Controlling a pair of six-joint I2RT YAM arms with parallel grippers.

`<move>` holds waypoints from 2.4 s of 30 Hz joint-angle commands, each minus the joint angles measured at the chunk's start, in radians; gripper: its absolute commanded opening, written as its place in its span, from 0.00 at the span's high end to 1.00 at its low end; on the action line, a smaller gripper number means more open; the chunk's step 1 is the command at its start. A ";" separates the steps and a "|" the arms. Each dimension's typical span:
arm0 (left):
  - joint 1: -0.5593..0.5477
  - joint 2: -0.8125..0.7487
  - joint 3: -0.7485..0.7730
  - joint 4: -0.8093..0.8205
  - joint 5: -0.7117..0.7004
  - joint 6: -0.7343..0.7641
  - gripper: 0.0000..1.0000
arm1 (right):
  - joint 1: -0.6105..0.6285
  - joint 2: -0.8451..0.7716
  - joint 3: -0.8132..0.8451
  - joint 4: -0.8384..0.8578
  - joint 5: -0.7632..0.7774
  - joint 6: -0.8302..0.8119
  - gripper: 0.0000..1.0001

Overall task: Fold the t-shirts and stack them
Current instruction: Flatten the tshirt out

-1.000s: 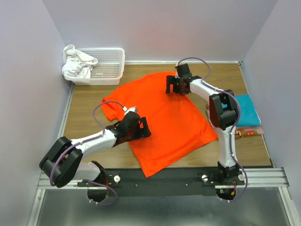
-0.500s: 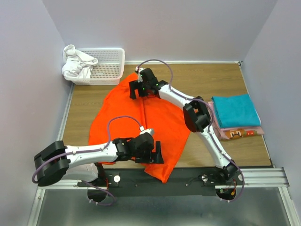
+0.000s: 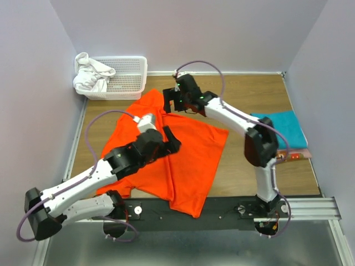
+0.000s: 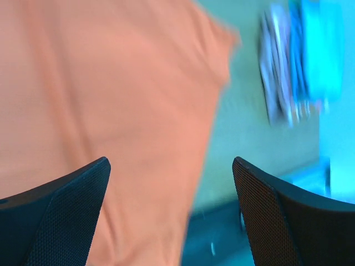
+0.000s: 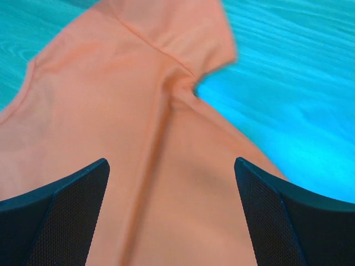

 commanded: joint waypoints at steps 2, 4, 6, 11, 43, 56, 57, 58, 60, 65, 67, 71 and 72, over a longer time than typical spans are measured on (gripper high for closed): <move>0.247 -0.090 -0.048 0.009 -0.177 0.149 0.02 | -0.018 -0.255 -0.301 -0.024 0.107 0.186 0.00; 0.329 -0.096 -0.062 0.108 -0.127 0.236 0.02 | -0.020 -0.339 -0.442 -0.023 0.109 0.206 0.00; 0.436 -0.075 -0.085 0.206 -0.088 0.290 0.02 | -0.018 -0.385 -0.528 -0.024 0.132 0.250 0.00; 0.635 0.146 -0.065 0.326 0.074 0.375 0.02 | -0.035 -0.445 -0.706 -0.024 0.195 0.313 0.00; 0.775 0.830 0.240 0.416 0.317 0.475 0.02 | -0.492 0.096 -0.227 -0.026 0.063 0.025 0.00; 0.769 0.968 0.412 0.359 0.275 0.484 0.02 | -0.535 0.271 0.036 -0.032 0.040 -0.064 0.00; 0.769 0.970 0.429 0.359 0.269 0.487 0.02 | -0.535 0.265 0.036 -0.032 0.040 -0.061 0.00; 0.769 0.971 0.436 0.362 0.269 0.490 0.02 | -0.535 0.255 0.034 -0.033 0.038 -0.057 0.00; 0.769 0.977 0.458 0.370 0.249 0.505 0.02 | -0.534 0.232 0.034 -0.036 0.025 -0.052 0.00; 0.766 1.005 0.559 0.334 0.258 0.533 0.02 | -0.534 0.083 -0.015 -0.042 -0.018 -0.044 0.00; 0.751 0.976 0.550 0.339 0.245 0.528 0.02 | -0.534 -0.004 -0.074 -0.042 -0.073 -0.035 0.00; 0.702 0.864 0.509 0.311 0.202 0.525 0.02 | -0.518 -0.135 -0.200 -0.042 -0.129 -0.003 0.00; 0.687 0.802 0.492 0.298 0.191 0.513 0.02 | -0.506 -0.205 -0.273 -0.041 -0.114 0.015 0.00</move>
